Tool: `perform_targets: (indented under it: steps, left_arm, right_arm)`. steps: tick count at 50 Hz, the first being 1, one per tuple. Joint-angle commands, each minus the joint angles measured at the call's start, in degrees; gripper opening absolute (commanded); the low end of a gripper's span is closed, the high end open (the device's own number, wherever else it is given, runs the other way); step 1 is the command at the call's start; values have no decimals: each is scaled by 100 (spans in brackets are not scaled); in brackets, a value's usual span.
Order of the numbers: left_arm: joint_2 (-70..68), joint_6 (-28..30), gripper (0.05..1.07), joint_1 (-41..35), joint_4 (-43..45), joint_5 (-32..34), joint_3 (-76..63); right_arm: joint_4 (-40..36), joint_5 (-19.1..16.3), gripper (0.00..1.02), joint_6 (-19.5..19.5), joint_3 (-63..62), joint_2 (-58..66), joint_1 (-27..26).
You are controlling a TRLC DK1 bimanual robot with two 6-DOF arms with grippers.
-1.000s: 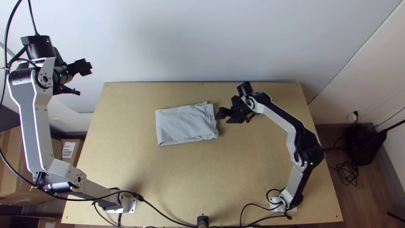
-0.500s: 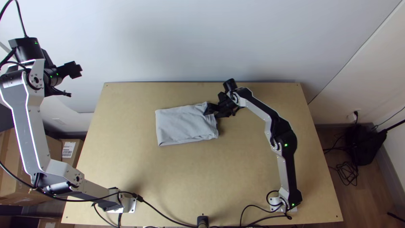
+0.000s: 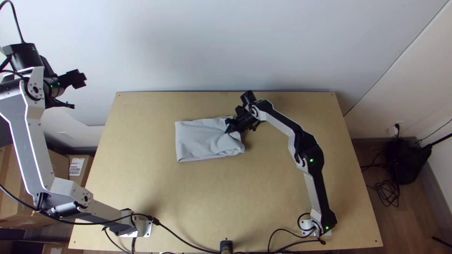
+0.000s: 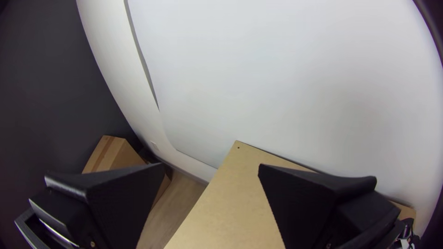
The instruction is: Fold the t-shirt
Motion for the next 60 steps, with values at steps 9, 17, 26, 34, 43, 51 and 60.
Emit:
perform_targets:
  steps: [9, 17, 26, 34, 43, 51, 60]
  left_arm:
    - [-47, 97, 103, 77, 108, 54, -11]
    - [-30, 97, 103, 217, 108, 221, -29]
    - [-3, 159, 103, 261, 126, 230, -29]
    - [-3, 194, 103, 261, 214, 230, -2]
    - [14, 185, 103, 253, 214, 248, -37]
    - [14, 159, 103, 209, 205, 248, -64]
    - [41, 132, 103, 226, 179, 248, -99]
  right_arm:
    - [-101, 14, 2, -493, -907, -778, -1272]
    - [-101, 5, 2, -818, -1232, -1059, -2221]
    - [-101, -118, 2, -1021, -1267, -1121, -3434]
    - [-101, -188, 2, -1170, -1285, -1121, -4339]
    - [-92, -188, 2, -1337, -1126, -927, -5113]
    - [-92, -179, 2, -1495, -907, -734, -5517]
    - [-92, -179, 4, -1478, -415, -417, -5860]
